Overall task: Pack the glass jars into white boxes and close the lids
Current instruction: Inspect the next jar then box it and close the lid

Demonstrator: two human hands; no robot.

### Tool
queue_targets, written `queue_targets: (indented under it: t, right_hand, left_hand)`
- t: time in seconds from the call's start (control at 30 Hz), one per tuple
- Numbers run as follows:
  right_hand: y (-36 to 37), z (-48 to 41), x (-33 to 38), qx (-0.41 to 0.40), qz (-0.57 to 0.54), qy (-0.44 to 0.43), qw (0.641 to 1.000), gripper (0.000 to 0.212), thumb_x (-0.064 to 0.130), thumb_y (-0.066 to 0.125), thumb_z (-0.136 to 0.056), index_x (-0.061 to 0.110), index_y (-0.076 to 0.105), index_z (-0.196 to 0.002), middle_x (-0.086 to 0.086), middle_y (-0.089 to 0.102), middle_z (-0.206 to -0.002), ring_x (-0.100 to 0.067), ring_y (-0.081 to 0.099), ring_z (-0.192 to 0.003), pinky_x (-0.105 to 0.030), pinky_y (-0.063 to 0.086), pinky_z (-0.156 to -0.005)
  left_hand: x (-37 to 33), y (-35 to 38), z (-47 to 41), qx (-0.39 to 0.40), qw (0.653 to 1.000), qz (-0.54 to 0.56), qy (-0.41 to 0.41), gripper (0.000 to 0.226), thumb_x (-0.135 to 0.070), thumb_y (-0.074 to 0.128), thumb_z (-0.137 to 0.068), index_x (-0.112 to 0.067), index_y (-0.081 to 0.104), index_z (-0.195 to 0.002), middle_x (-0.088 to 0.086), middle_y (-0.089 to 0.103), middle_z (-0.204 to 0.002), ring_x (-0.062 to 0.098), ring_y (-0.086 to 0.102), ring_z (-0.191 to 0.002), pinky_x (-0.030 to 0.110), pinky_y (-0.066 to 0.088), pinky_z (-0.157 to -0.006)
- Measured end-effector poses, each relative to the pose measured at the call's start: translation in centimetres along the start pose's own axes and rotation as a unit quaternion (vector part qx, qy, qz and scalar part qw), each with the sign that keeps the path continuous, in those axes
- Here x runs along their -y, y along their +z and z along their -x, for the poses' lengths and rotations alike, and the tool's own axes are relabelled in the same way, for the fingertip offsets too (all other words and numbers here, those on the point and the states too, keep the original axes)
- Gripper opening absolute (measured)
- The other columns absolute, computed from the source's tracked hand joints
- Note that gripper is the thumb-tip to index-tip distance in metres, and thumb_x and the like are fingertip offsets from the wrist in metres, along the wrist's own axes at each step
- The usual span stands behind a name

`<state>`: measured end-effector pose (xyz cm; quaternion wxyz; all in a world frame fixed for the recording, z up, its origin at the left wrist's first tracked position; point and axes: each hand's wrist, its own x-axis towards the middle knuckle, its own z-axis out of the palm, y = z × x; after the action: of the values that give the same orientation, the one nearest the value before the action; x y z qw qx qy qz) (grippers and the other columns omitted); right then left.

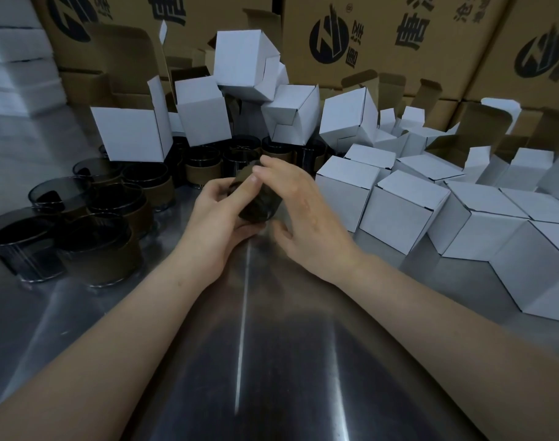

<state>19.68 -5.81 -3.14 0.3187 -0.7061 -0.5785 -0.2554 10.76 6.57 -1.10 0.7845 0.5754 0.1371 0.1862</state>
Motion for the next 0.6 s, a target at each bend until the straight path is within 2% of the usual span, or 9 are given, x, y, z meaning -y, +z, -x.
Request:
queue_targets:
  t: [0.1, 0.23, 0.33, 0.4, 0.6]
  right_hand:
    - [0.3, 0.1, 0.3, -0.012, -0.025, 0.008, 1.0, 0.08, -0.015, 0.059, -0.077, 0.022, 0.03, -0.141, -0.021, 0.038, -0.147, -0.029, 0.035, -0.14, -0.03, 0.031, -0.116]
    - [0.3, 0.1, 0.6, -0.08, -0.144, 0.087, 0.983, 0.073, -0.005, 0.06, -0.076, 0.01, 0.033, -0.143, -0.016, 0.037, -0.144, -0.026, 0.036, -0.139, -0.043, 0.036, -0.114]
    - [-0.2, 0.0, 0.7, -0.081, -0.281, 0.209, 0.933, 0.074, 0.006, 0.062, -0.08, 0.026, 0.027, -0.142, -0.004, 0.039, -0.144, -0.012, 0.039, -0.138, -0.034, 0.037, -0.114]
    - [-0.5, 0.1, 0.5, -0.06, -0.357, 0.27, 0.892, 0.077, 0.007, 0.065, -0.08, 0.032, 0.026, -0.142, -0.003, 0.04, -0.145, -0.009, 0.042, -0.135, -0.034, 0.039, -0.112]
    - [-1.0, -0.5, 0.1, -0.011, -0.488, 0.327, 0.809, 0.089, 0.005, 0.072, -0.074, 0.033, 0.029, -0.147, -0.005, 0.046, -0.148, -0.015, 0.046, -0.136, -0.042, 0.039, -0.113]
  left_hand:
    - [0.0, -0.4, -0.4, 0.006, 0.999, 0.047, -0.018, 0.047, -0.025, 0.066, -0.09, -0.009, 0.051, -0.132, 0.014, 0.063, -0.126, 0.027, 0.066, -0.111, 0.05, 0.053, -0.095]
    - [-0.2, -0.4, -0.7, 0.002, 0.991, 0.124, -0.044, 0.043, -0.029, 0.061, -0.093, -0.012, 0.053, -0.132, 0.016, 0.066, -0.122, 0.029, 0.068, -0.107, 0.046, 0.057, -0.087]
    - [0.0, -0.5, -0.8, 0.014, 0.985, 0.162, -0.062, 0.037, -0.034, 0.058, -0.094, -0.015, 0.057, -0.125, 0.015, 0.072, -0.11, 0.032, 0.071, -0.098, 0.046, 0.059, -0.081]
    - [0.1, -0.6, -0.8, 0.032, 0.982, 0.174, -0.073, 0.036, -0.038, 0.056, -0.094, -0.016, 0.058, -0.123, 0.015, 0.073, -0.107, 0.033, 0.071, -0.097, 0.046, 0.06, -0.078]
    - [0.2, -0.9, -1.0, 0.093, 0.981, 0.134, -0.108, 0.045, -0.054, 0.046, -0.095, -0.018, 0.063, -0.118, 0.013, 0.072, -0.112, 0.033, 0.069, -0.103, 0.045, 0.059, -0.08]
